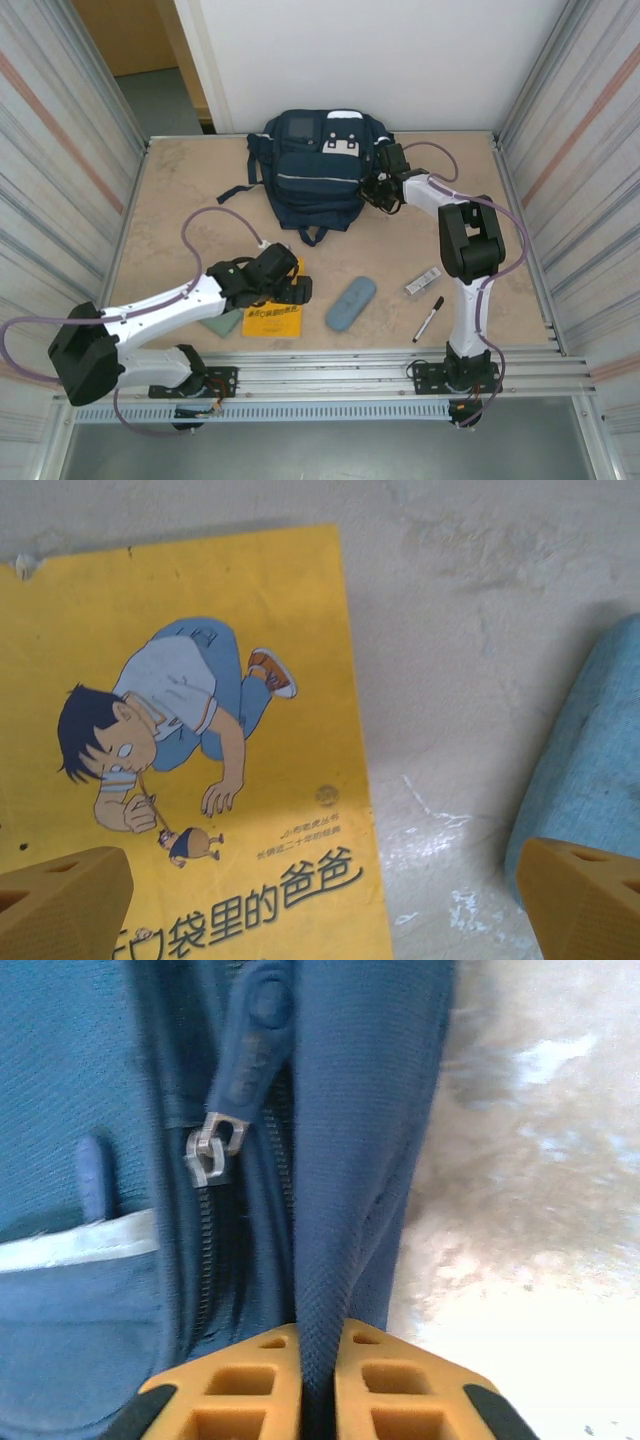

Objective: Pack books, pencil case, and school supplies into a backpack

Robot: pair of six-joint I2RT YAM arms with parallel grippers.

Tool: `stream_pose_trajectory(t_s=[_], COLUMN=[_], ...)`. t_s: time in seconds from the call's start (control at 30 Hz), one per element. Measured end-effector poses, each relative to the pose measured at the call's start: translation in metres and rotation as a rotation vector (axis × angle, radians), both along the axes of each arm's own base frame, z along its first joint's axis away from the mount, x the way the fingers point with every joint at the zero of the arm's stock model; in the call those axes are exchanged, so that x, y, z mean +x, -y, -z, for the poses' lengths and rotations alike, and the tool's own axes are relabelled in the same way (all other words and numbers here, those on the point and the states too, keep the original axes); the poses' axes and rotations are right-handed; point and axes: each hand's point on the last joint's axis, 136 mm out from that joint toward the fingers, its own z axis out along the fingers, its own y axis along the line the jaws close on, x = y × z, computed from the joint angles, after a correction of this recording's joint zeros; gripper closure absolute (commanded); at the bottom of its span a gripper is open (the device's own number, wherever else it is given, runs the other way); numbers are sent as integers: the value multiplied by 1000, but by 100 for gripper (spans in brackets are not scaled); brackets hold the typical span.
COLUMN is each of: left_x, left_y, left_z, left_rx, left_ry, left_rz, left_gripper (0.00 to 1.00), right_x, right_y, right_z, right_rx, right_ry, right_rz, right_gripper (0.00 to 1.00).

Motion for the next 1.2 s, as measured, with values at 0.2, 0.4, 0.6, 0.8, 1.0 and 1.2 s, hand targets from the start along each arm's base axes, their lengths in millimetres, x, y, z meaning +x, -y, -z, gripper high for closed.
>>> stream_pose_trajectory(t_s=[0.2, 0.4, 0.6, 0.8, 1.0, 1.2], left_x=[43, 100, 135, 149, 171, 174], left_y=[-5, 5, 32, 30, 6, -8], left_z=[-6, 6, 14, 9, 6, 11], left_rx=[-96, -99, -97, -93, -134, -159], left_ry=[-3, 5, -30, -20, -9, 19], left_rz=[-104, -165, -129, -88, -138, -177], left_gripper=[1, 1, 1, 3, 4, 2], right_x=[-48, -119, -130, -153, -168, -176], right_y=[-26, -67, -54, -56, -69, -57], right_z=[-24, -63, -81, -85, -81, -70], right_rx=[50, 84, 75, 44, 30, -42], right_ry=[32, 81, 138, 180, 175, 144], right_rz=[-83, -220, -195, -199, -237, -280], right_gripper=[92, 91, 88, 82, 69, 39])
